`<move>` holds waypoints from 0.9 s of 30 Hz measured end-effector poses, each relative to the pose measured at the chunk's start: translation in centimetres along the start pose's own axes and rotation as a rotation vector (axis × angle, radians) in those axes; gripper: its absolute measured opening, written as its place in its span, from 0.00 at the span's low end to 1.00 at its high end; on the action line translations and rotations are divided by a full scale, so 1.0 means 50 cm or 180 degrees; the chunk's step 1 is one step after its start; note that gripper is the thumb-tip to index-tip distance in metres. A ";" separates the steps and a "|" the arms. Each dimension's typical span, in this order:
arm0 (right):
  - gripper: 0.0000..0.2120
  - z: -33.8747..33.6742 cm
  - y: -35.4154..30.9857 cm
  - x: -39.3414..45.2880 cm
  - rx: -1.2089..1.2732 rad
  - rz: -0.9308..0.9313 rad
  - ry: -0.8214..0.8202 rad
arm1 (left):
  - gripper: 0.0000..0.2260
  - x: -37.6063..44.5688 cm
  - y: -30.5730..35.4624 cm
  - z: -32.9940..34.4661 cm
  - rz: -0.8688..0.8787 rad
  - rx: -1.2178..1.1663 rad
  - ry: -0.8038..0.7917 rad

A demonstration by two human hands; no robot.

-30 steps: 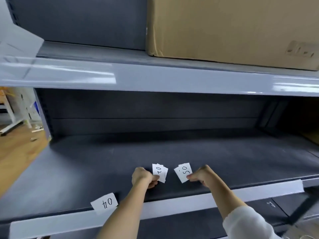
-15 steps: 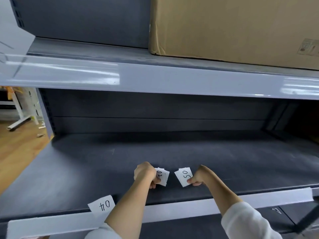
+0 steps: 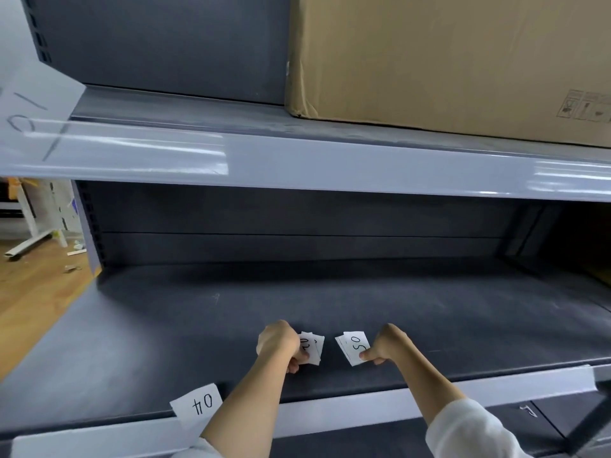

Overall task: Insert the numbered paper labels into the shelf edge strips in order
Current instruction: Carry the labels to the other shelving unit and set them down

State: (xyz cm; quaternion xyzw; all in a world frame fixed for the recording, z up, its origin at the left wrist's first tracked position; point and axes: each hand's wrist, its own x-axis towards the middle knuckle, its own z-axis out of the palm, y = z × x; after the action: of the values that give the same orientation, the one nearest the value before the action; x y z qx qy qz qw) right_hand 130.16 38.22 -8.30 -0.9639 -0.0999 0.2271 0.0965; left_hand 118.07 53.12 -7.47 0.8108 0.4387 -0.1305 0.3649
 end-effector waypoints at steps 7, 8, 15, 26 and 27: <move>0.15 -0.016 -0.007 -0.033 0.0339 0.0147 0.0093 | 0.15 -0.008 -0.021 -0.017 0.0356 -0.0336 0.0031; 0.16 -0.025 -0.006 -0.045 0.0454 0.0136 0.0178 | 0.15 -0.010 -0.027 -0.025 0.0461 -0.0426 0.0085; 0.12 -0.043 -0.012 -0.136 0.1337 -0.0755 0.0647 | 0.11 -0.093 -0.090 -0.071 0.1384 -0.0976 0.1226; 0.16 0.069 0.073 -0.409 0.1359 -0.1984 0.0201 | 0.12 -0.399 -0.265 -0.004 0.1443 -0.1335 0.1494; 0.22 0.075 0.080 -0.426 0.1356 -0.2088 0.0223 | 0.13 -0.430 -0.278 -0.006 0.1527 -0.1397 0.1576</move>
State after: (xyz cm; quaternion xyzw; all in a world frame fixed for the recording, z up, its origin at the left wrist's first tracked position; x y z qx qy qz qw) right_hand 110.35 29.88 -3.60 -0.8463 -0.3500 0.1668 0.3653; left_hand 94.33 44.94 -2.48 0.8000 0.3291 0.2541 0.4326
